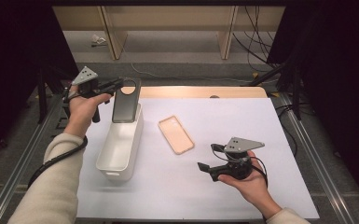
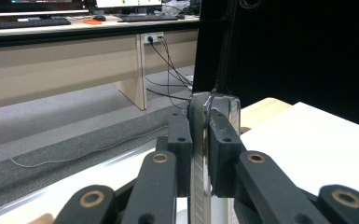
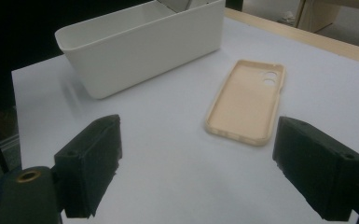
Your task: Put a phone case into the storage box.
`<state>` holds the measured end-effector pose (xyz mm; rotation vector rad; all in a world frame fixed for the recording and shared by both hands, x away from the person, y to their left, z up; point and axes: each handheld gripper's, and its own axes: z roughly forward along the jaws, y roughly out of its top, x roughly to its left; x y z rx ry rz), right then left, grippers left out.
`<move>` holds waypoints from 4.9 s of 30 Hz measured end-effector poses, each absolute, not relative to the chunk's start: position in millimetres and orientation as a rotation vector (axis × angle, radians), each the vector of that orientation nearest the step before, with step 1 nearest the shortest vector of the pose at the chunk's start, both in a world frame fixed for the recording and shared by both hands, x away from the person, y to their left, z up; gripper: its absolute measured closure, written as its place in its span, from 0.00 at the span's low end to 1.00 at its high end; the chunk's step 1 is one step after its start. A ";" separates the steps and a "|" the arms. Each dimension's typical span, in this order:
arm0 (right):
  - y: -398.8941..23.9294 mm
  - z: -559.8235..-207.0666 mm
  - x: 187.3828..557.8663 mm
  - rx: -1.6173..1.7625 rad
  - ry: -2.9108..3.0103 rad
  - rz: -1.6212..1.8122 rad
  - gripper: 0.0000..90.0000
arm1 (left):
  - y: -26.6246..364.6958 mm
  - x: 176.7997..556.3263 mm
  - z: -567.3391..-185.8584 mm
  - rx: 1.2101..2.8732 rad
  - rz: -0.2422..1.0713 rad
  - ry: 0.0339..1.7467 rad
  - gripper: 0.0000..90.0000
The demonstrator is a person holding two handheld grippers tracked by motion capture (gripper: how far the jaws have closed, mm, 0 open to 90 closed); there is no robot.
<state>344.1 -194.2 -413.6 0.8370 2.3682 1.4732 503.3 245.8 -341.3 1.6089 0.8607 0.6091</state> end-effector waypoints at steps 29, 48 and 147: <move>-194.2 -413.7 344.0 0.838 2.370 1.475 0.18 | 242.7 521.9 -349.6 1.635 0.621 0.885 0.90; -193.6 -414.4 344.2 0.840 2.374 1.478 0.18 | 241.6 531.8 -355.4 1.652 0.624 0.903 0.90; -191.7 -415.8 344.1 0.840 2.391 1.478 0.18 | 248.9 545.8 -405.5 1.825 0.647 1.109 0.78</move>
